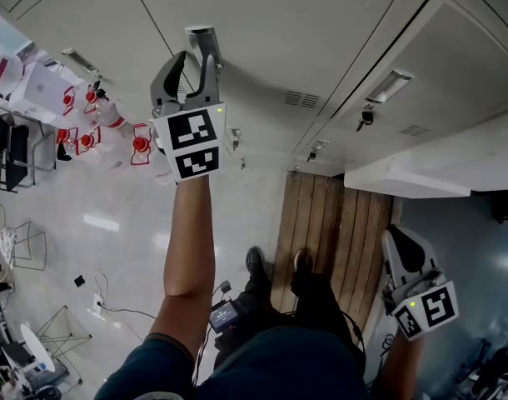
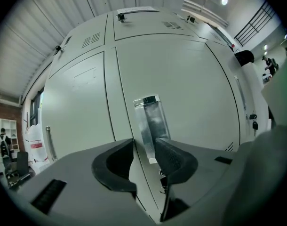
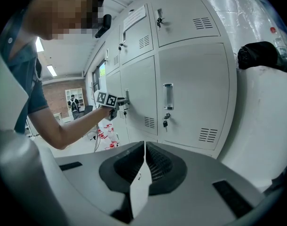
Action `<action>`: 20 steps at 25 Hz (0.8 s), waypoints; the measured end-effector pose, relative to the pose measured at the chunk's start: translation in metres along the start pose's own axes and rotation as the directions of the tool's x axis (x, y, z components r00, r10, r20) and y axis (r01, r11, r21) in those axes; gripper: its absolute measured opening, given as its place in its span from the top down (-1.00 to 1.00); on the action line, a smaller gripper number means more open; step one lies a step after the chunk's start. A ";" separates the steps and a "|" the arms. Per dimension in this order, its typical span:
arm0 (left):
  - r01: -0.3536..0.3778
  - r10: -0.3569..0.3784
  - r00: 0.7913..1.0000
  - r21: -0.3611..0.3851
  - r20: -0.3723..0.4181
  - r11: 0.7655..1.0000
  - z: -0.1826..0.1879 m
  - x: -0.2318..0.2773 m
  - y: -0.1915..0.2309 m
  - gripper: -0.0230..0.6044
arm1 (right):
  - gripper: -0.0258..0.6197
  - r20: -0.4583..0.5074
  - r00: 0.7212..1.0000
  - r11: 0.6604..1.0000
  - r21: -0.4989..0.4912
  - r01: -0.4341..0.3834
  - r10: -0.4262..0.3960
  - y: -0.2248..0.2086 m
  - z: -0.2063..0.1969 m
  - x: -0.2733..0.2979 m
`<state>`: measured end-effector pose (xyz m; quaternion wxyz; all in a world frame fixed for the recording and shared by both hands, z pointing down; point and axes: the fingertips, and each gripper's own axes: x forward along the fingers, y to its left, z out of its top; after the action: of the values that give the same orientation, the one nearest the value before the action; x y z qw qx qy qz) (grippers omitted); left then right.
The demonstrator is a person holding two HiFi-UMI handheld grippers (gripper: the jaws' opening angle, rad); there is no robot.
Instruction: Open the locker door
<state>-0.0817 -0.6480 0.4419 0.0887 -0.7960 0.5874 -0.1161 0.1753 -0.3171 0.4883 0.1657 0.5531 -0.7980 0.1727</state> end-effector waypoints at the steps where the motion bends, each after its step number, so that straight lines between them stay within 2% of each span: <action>1: 0.001 -0.001 1.000 -0.004 0.003 1.000 0.000 0.000 0.000 0.44 | 0.80 -0.001 1.000 1.000 -0.001 -0.001 0.001 0.001 0.000 0.000; 7: 0.018 -0.018 1.000 -0.017 0.016 1.000 0.000 -0.014 -0.001 0.46 | 0.81 0.011 1.000 1.000 -0.013 0.001 -0.001 0.005 0.006 -0.005; 20: 0.095 -0.096 0.995 0.022 0.011 0.995 0.000 -0.077 -0.009 0.43 | 0.81 0.047 0.998 0.998 -0.056 -0.037 0.040 0.041 0.023 -0.014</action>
<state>-0.0952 -0.5714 0.4381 0.0949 -0.8229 0.5469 -0.1216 0.1396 -0.3030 0.4576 0.1584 0.5370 -0.8166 0.1405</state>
